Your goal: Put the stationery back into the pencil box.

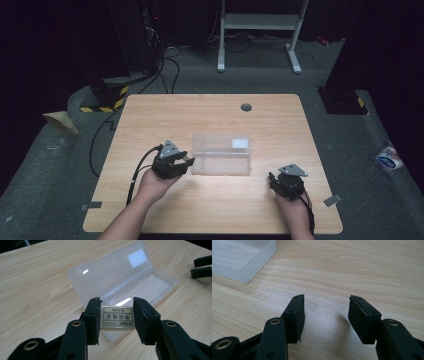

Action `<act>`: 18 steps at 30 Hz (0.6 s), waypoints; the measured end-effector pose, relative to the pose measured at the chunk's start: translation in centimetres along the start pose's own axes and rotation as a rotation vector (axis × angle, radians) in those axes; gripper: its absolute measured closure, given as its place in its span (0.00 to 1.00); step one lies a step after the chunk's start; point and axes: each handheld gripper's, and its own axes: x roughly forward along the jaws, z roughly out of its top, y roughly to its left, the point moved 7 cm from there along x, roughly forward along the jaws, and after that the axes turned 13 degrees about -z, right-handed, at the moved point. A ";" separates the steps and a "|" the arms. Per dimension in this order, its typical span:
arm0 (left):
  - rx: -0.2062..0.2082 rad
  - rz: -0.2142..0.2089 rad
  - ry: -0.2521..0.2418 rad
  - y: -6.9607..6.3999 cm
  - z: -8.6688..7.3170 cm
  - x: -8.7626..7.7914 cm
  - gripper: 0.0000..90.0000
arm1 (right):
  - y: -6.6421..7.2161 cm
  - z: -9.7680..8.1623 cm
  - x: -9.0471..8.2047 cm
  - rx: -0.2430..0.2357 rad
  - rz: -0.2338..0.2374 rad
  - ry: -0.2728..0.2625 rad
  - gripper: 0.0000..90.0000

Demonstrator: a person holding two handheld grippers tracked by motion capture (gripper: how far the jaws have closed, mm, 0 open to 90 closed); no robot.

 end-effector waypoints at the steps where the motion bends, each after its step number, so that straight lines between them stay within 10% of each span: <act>1: 0.000 -0.002 0.002 0.0 0.1 0.2 0.65 | 0.0 0.0 0.0 -0.001 0.000 0.000 0.52; 18: 0.007 -0.028 0.067 0.7 -0.5 4.0 0.65 | 0.0 0.0 0.0 -0.002 0.006 -0.001 0.52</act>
